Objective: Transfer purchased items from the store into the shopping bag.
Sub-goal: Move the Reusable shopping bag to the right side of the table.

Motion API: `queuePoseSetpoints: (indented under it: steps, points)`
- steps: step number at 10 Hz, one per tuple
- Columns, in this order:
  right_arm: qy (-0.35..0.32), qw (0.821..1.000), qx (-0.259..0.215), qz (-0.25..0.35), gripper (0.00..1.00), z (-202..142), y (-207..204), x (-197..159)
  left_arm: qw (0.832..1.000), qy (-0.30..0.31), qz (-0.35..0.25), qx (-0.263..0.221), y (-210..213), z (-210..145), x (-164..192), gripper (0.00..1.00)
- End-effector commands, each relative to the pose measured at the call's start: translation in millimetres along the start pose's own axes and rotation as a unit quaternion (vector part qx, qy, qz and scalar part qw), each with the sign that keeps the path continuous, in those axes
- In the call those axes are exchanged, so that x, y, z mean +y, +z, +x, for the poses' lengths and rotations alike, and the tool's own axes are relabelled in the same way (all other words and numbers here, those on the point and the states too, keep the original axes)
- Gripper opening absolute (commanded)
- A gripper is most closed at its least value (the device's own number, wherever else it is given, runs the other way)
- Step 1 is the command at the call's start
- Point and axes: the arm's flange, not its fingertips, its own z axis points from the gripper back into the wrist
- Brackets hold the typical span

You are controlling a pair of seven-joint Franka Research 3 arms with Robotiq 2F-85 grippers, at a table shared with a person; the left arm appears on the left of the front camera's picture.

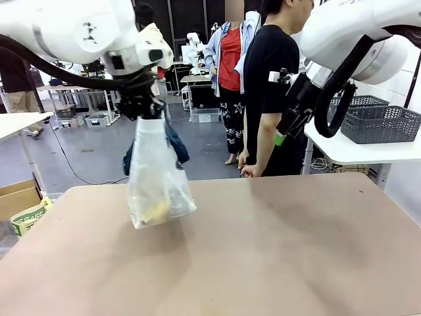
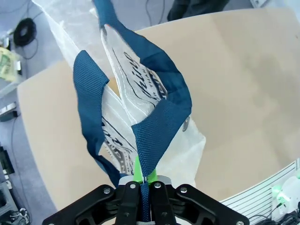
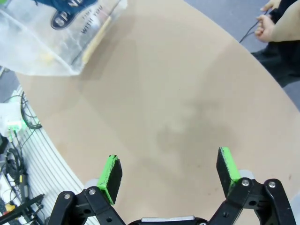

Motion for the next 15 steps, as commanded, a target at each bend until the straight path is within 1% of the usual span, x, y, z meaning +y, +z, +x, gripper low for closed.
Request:
queuePoseSetpoints:
  steps: [1, 2, 3, 5, 6, 7, 8, 9, 10, 11, 13, 14, 15]
  points:
    - [0.001, 1.000, 0.007, 0.000, 1.00, 0.0, 0.5, 1.0, 0.999, -0.005, 0.041, -0.004, 8.7, -27.8, 45.2, 0.00]
    - [0.001, 1.000, 0.007, 0.000, 1.00, 0.0, 0.5, 1.0, 0.997, -0.022, 0.069, -0.005, 13.8, -37.4, 59.1, 0.00]
    - [0.001, 1.000, 0.007, 0.000, 1.00, 0.0, 0.5, 1.0, 0.996, -0.040, 0.078, -0.011, 18.5, -45.0, 71.7, 0.00]
    - [0.001, 1.000, 0.007, 0.000, 1.00, 0.0, 0.5, 1.0, 0.990, -0.101, 0.095, 0.000, 15.8, -64.8, 95.5, 0.00]
    - [0.001, 1.000, 0.007, 0.000, 1.00, 0.0, 0.5, 1.0, 0.987, -0.122, 0.100, -0.010, 14.7, -75.6, 110.1, 0.00]
    - [0.001, 1.000, 0.007, 0.000, 1.00, 0.0, 0.5, 1.0, 0.985, -0.127, 0.114, -0.015, 13.0, -84.6, 127.9, 0.00]
    - [0.001, 1.000, 0.007, 0.000, 1.00, 0.0, 0.5, 1.0, 0.986, -0.118, 0.115, -0.027, 12.4, -92.6, 139.1, 0.00]
    - [0.001, 1.000, 0.007, 0.000, 1.00, 0.0, 0.5, 1.0, 0.988, -0.102, 0.116, -0.028, 8.1, -97.4, 152.2, 0.00]
    - [0.001, 1.000, 0.007, 0.000, 1.00, 0.0, 0.5, 1.0, 0.989, -0.077, 0.121, -0.038, 2.7, -103.3, 165.8, 0.00]
    - [0.001, 1.000, 0.007, 0.000, 1.00, 0.0, 0.5, 1.0, 0.990, -0.071, 0.109, -0.044, -2.8, -110.6, 173.8, 0.00]
    - [0.001, 1.000, 0.007, 0.000, 1.00, 0.0, 0.5, 1.0, 0.992, -0.057, 0.105, -0.053, -10.6, -119.5, 185.6, 0.00]
    - [0.001, 1.000, 0.007, 0.000, 1.00, 0.0, 0.5, 1.0, 0.991, -0.064, 0.100, -0.055, -13.9, -121.6, 189.9, 0.00]
    - [0.001, 1.000, 0.007, 0.000, 1.00, 0.0, 0.5, 1.0, 0.993, -0.070, 0.068, -0.059, -21.4, -122.5, 200.4, 0.00]
